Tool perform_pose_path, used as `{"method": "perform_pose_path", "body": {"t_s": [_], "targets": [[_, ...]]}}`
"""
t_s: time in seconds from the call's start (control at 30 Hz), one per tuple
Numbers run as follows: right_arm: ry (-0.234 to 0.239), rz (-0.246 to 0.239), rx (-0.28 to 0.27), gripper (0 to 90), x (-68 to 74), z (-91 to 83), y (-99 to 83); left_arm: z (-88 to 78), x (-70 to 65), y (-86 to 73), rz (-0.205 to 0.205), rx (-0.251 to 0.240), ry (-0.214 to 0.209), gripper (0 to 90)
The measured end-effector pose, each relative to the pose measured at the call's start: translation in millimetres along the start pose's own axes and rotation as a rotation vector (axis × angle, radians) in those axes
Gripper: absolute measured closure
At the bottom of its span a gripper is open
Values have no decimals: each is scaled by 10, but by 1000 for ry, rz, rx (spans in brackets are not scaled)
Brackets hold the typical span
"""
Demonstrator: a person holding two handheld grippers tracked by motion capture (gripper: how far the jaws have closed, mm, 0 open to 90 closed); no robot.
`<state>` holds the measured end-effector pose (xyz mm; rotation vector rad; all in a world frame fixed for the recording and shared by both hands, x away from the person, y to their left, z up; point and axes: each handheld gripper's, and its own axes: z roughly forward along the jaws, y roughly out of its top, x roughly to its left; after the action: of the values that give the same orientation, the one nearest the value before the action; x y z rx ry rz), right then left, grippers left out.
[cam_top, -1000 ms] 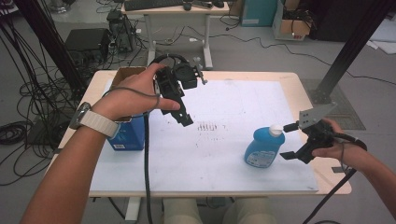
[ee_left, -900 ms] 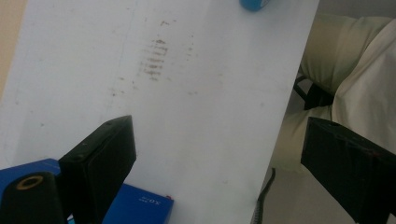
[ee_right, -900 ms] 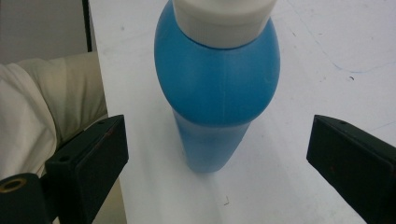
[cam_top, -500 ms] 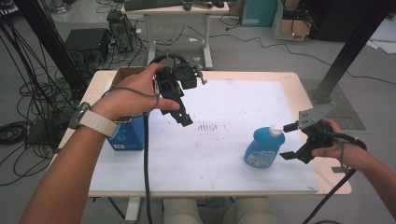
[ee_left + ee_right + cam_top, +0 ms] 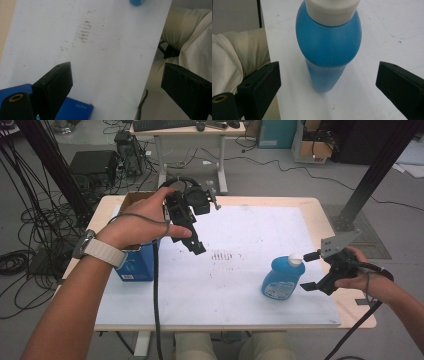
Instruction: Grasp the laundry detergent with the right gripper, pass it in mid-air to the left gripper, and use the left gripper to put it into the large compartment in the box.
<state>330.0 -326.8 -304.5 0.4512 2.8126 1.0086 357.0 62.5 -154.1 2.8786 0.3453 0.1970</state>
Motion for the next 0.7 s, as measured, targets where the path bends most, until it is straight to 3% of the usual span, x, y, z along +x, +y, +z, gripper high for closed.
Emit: {"method": "perform_pose_path", "body": {"t_s": [0.7], "targets": [[10,1,-4,59,-8,6,2,3,0,-1,0,-2,0,105]]}}
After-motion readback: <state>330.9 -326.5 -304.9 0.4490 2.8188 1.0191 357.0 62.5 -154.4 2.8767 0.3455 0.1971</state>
